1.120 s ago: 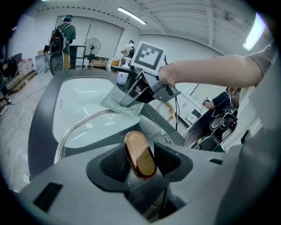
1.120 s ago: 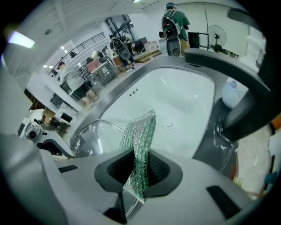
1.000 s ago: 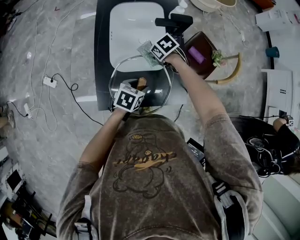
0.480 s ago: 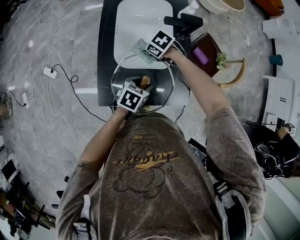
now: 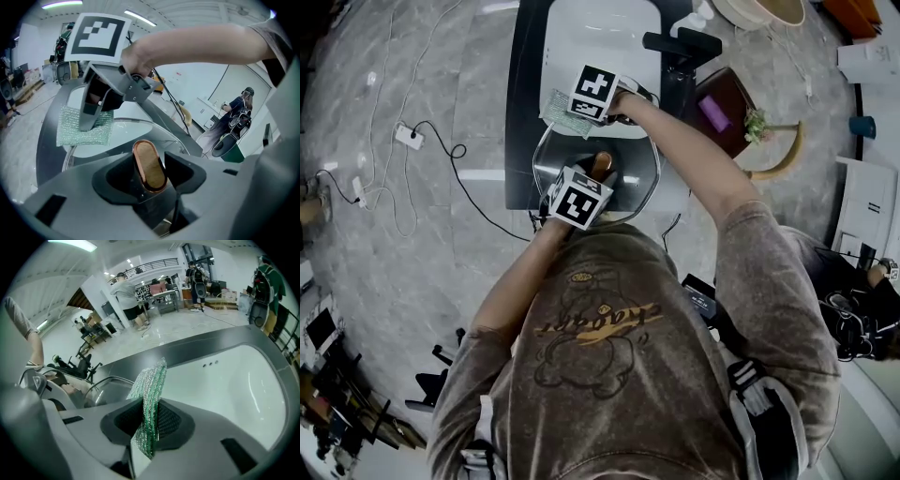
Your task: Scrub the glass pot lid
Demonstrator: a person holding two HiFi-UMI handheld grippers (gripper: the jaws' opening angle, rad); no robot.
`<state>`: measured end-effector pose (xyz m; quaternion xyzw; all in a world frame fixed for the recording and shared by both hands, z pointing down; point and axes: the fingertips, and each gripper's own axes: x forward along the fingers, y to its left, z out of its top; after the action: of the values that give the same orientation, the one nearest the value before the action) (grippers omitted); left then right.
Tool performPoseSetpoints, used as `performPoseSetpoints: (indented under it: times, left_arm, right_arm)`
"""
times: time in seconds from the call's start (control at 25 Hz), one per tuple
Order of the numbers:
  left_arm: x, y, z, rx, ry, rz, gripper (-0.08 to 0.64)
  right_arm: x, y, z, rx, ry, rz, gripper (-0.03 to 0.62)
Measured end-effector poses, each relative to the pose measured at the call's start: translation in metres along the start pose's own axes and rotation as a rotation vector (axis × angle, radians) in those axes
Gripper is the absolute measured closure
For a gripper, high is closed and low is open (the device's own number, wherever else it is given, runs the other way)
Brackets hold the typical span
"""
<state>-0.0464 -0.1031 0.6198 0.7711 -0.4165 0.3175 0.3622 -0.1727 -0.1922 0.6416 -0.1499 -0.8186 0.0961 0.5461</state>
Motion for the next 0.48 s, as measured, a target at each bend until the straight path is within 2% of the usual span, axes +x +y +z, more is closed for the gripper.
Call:
performPoseSetpoints:
  times: [0.28,0.48]
  left_arm:
    - [0.002,0.0,-0.002,-0.004,-0.007,0.022,0.348]
    - [0.002,0.0,-0.003,-0.006,-0.017,0.031,0.348]
  right_arm:
    - [0.024,0.043,0.027,-0.202,0.071,0.091,0.512]
    - [0.038,0.077,0.034,-0.284,0.105,0.169,0.512]
